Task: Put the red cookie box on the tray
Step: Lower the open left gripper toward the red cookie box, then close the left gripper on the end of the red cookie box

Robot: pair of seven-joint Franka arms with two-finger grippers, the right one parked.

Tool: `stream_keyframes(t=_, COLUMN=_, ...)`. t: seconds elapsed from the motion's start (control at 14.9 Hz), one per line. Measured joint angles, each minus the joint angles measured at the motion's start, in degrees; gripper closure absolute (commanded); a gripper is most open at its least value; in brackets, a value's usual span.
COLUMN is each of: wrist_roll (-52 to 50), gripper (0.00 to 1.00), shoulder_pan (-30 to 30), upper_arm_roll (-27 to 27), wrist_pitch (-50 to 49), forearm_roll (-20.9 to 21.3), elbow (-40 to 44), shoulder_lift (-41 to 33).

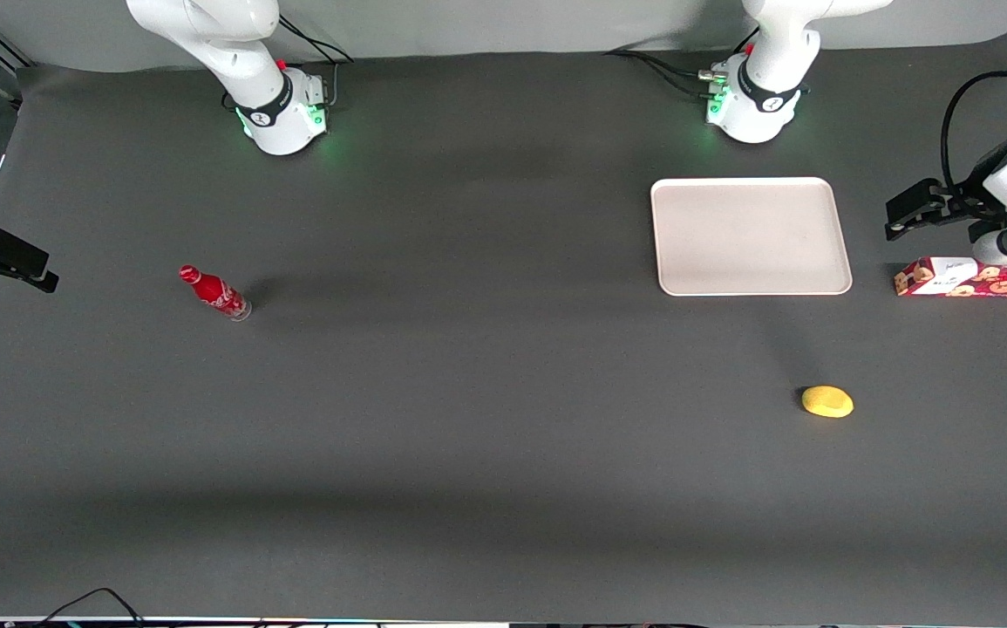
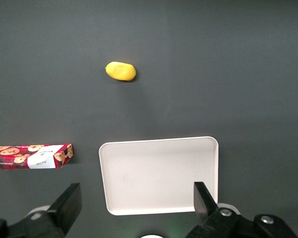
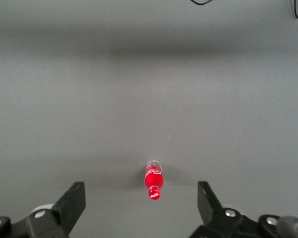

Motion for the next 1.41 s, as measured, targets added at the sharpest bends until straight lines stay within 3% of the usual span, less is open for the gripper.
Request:
stream_keyframes(t=0.27, wrist_roll=0.3, gripper=0.0, shoulder_pan=0.0, upper_arm_roll=0.0, wrist_pitch=-0.1, forearm_roll=0.1, elbow=0.0, shoulder_lift=0.4)
stream_keyframes(t=0.47, wrist_roll=6.9, gripper=0.0, shoulder_pan=0.6, upper_arm_roll=0.6, wrist_pitch=-0.5, forearm_roll=3.0, elbow=-0.1, shoulder_lift=0.8)
stream_keyframes(t=0.8, wrist_roll=33.9, gripper=0.0, shoulder_pan=10.7, upper_arm_roll=1.4, wrist_pitch=-1.1, forearm_roll=4.6, elbow=-1.5, shoulder_lift=1.7)
stream_keyframes(t=1.07, wrist_roll=54.2, gripper=0.0, shoulder_pan=17.8, upper_arm_roll=1.7, wrist_pitch=1.5, forearm_roll=8.2, elbow=-4.5, shoulder_lift=3.0)
stream_keyframes(t=1.41, wrist_roll=78.4, gripper=0.0, shoulder_pan=28.9, upper_arm_roll=1.8, wrist_pitch=17.2, forearm_roll=8.9, elbow=-16.5, shoulder_lift=3.8)
